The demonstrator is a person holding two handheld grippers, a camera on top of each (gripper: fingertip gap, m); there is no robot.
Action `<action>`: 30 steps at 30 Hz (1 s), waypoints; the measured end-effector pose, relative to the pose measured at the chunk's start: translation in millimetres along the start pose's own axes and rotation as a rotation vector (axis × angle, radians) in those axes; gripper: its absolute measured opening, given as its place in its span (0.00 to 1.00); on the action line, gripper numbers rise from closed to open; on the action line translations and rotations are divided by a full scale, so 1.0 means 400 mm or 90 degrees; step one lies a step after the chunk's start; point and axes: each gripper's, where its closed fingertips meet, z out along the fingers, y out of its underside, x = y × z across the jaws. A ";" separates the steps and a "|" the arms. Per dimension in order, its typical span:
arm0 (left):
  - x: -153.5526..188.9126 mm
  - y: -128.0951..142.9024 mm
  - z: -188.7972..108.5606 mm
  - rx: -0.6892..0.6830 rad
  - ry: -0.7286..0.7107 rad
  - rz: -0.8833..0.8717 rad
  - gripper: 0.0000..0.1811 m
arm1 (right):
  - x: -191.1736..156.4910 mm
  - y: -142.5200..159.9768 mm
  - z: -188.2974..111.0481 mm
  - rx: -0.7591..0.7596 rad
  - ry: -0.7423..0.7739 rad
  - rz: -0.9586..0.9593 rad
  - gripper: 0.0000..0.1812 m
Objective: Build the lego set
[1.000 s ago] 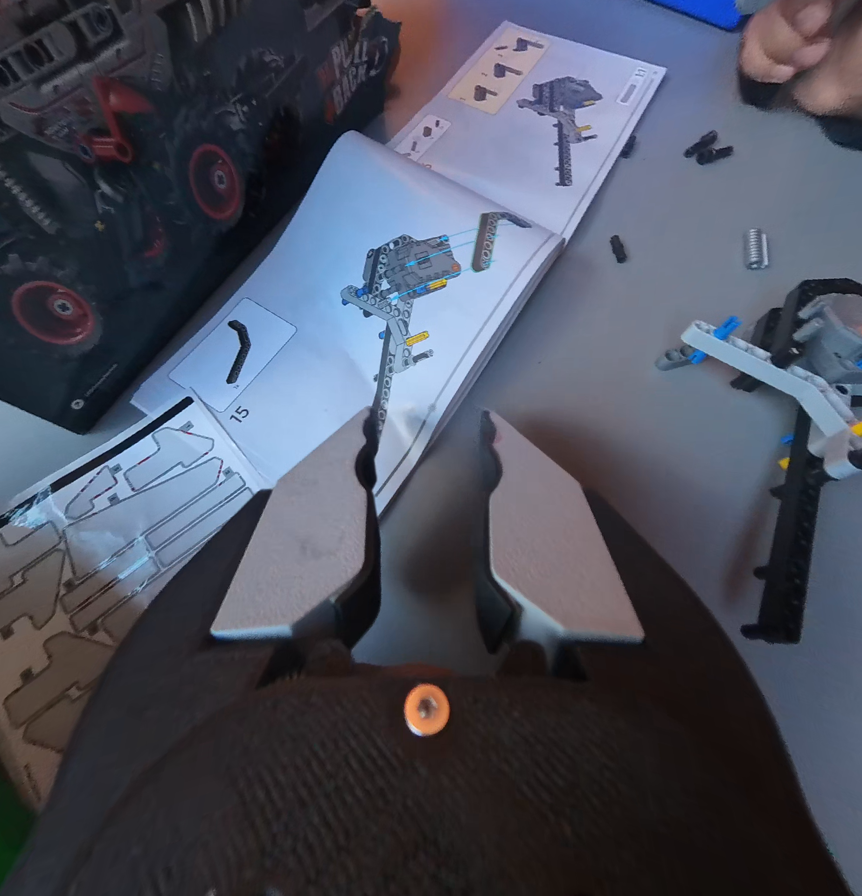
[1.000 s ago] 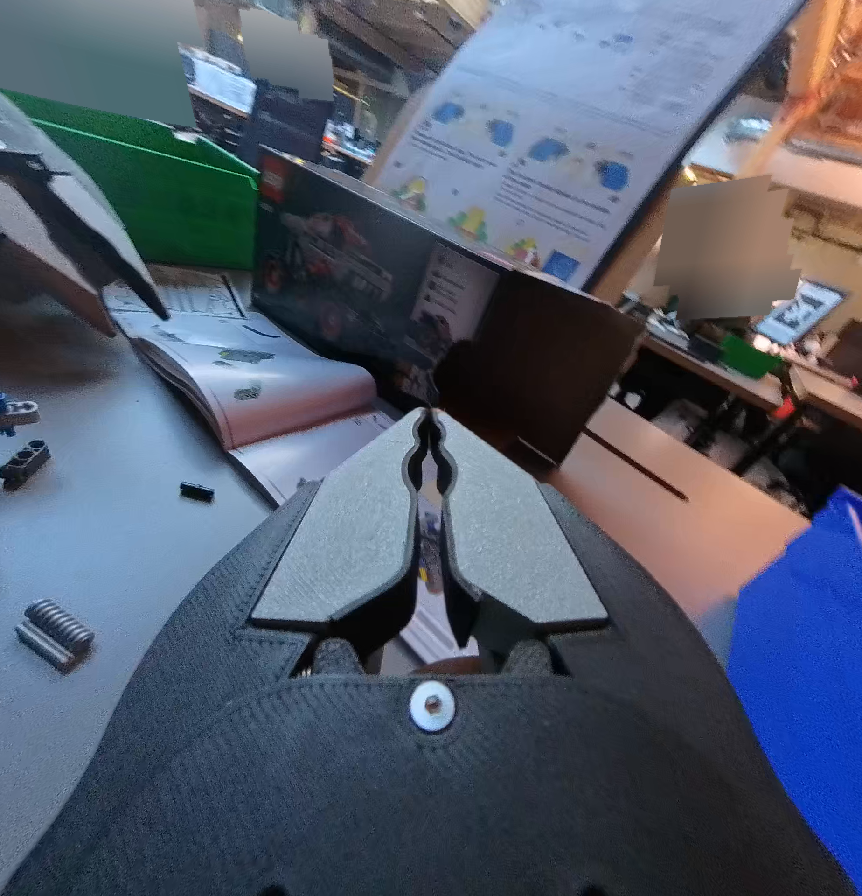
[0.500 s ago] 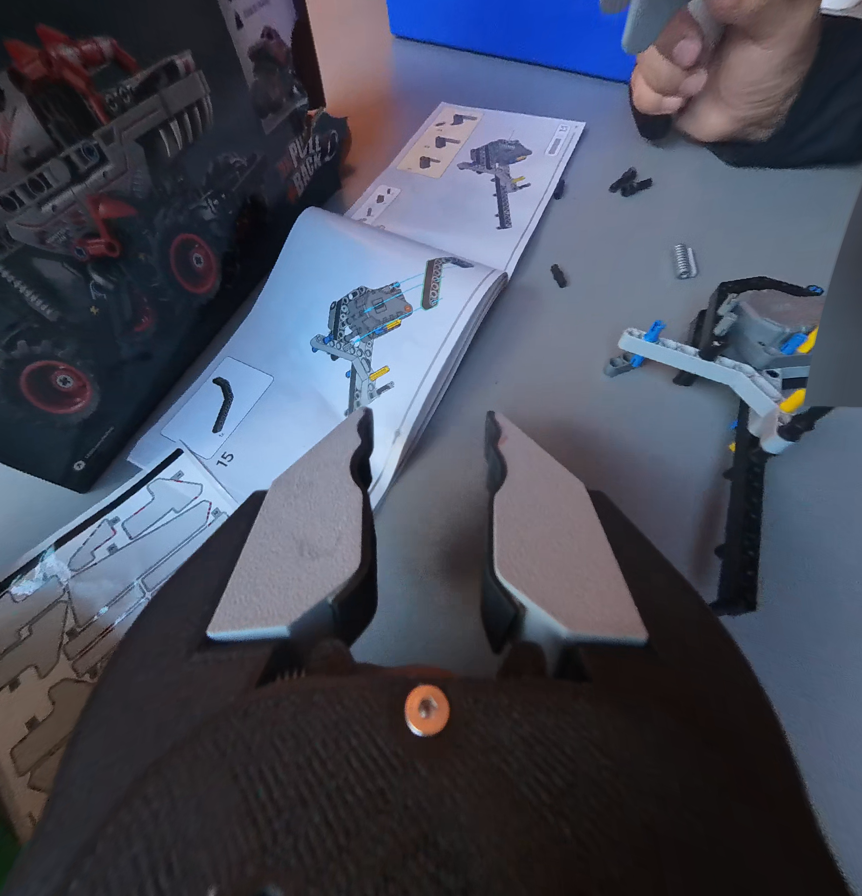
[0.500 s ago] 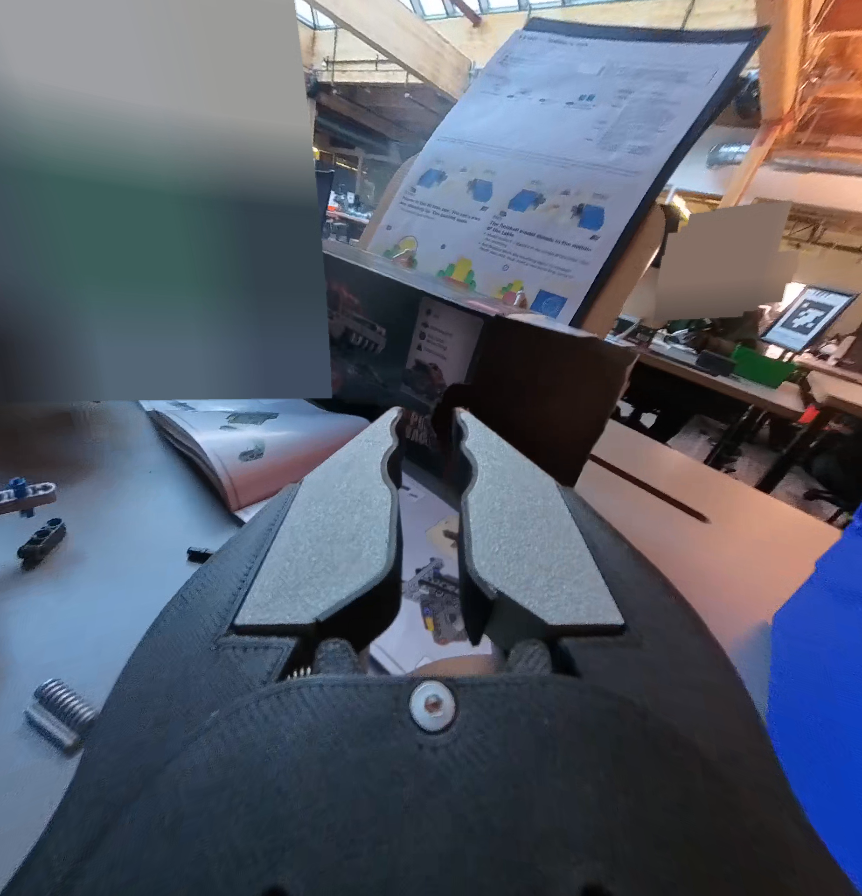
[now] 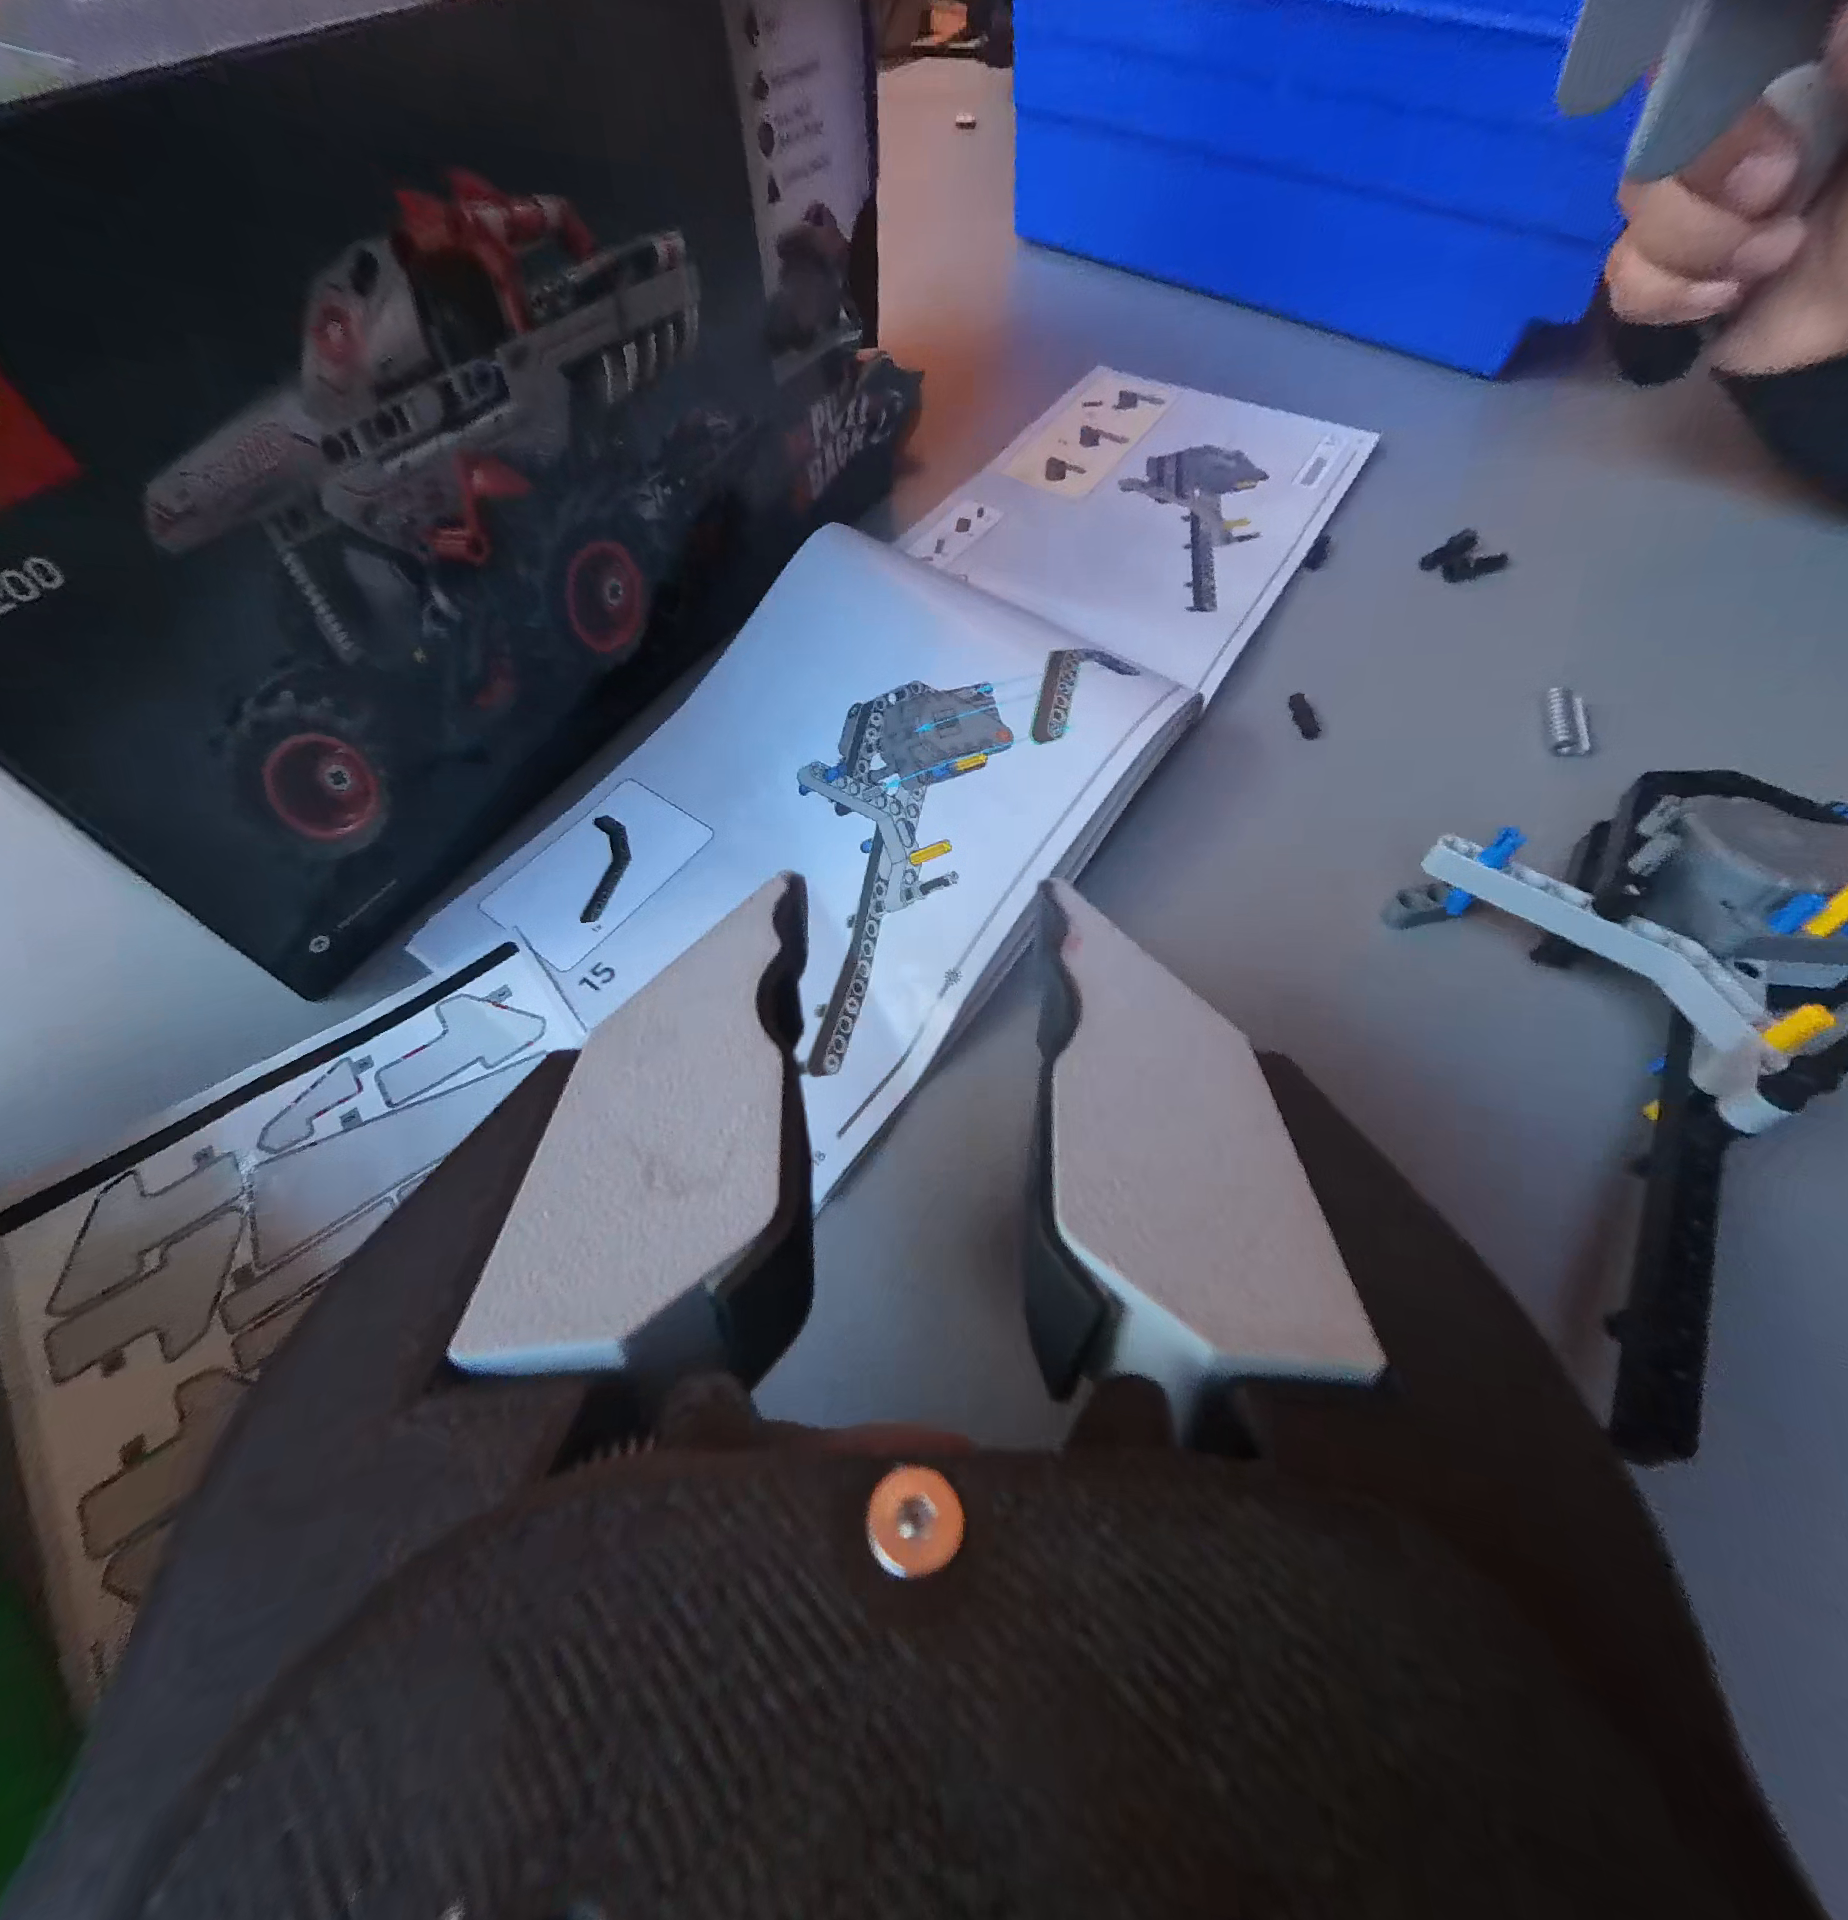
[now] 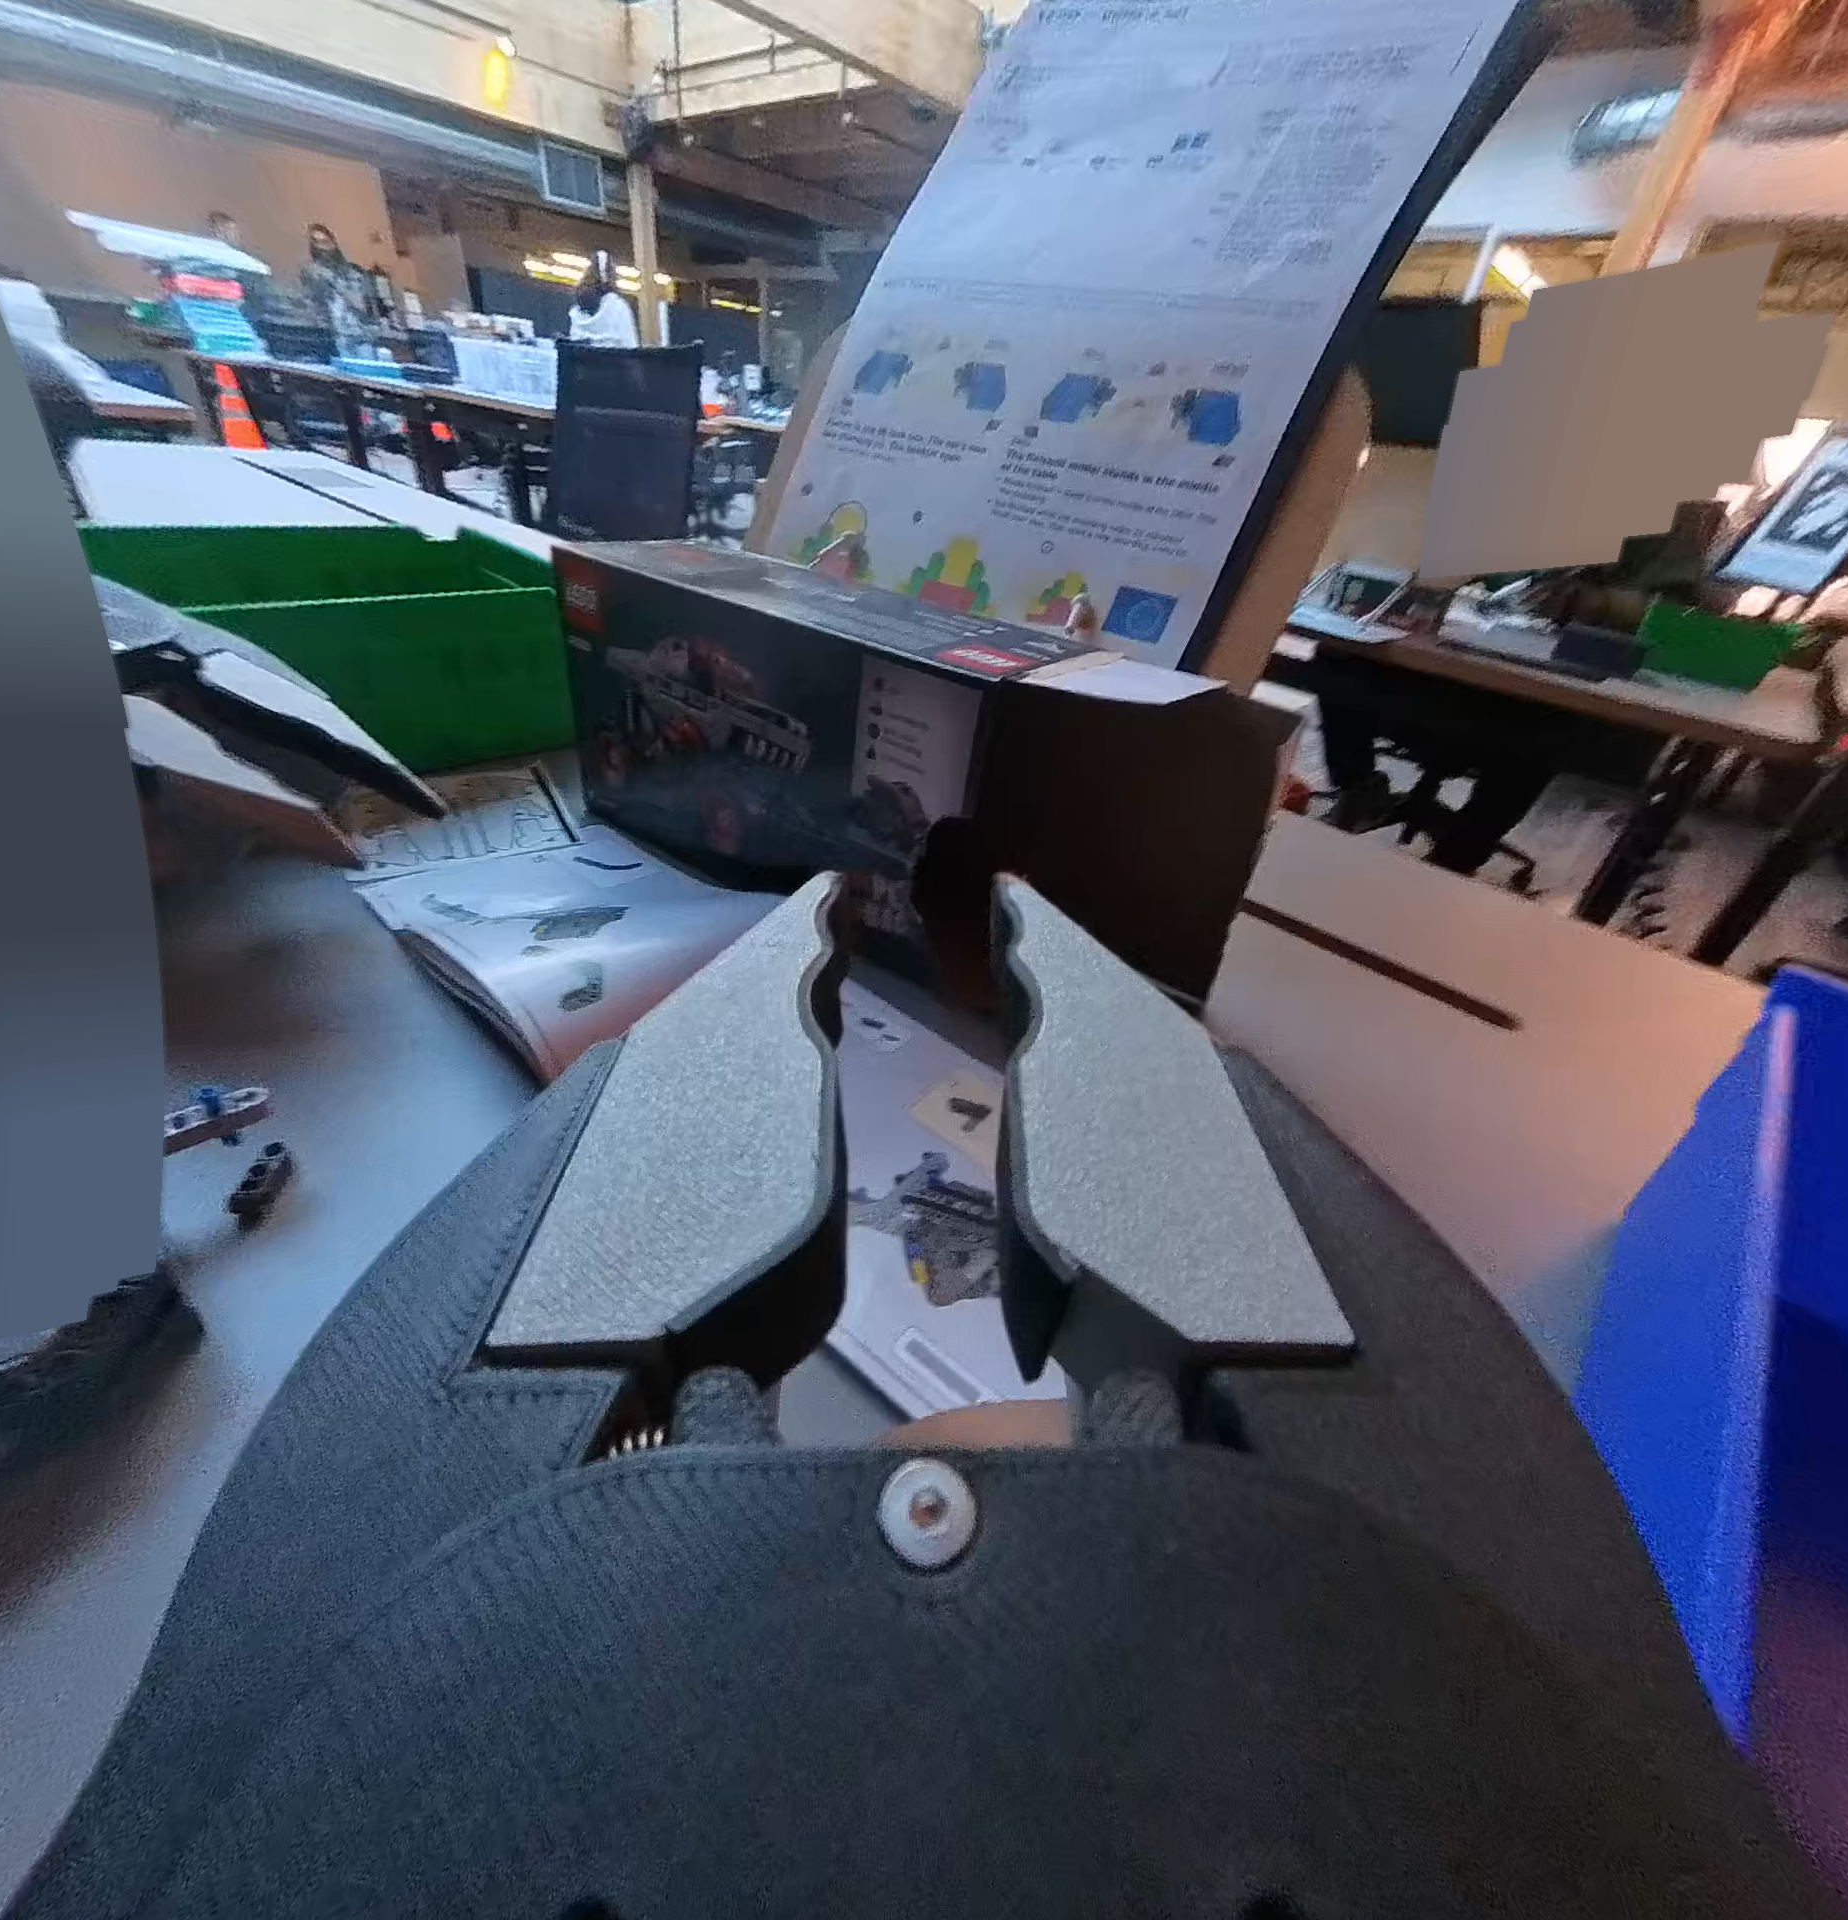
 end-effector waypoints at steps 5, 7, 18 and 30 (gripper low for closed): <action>-0.010 -0.013 -0.015 0.022 -0.015 0.006 0.23 | -0.028 -0.007 -0.003 -0.004 -0.037 0.016 0.13; 0.009 -0.046 -0.027 0.069 0.017 -0.014 0.23 | -0.025 -0.030 -0.013 0.023 -0.024 0.007 0.13; 0.082 -0.040 -0.031 0.050 0.148 -0.047 0.20 | -0.061 -0.014 -0.004 -0.005 -0.093 0.031 0.11; 0.237 0.064 0.096 -0.198 0.263 0.171 0.23 | -0.149 0.067 0.008 -0.132 -0.208 -0.023 0.11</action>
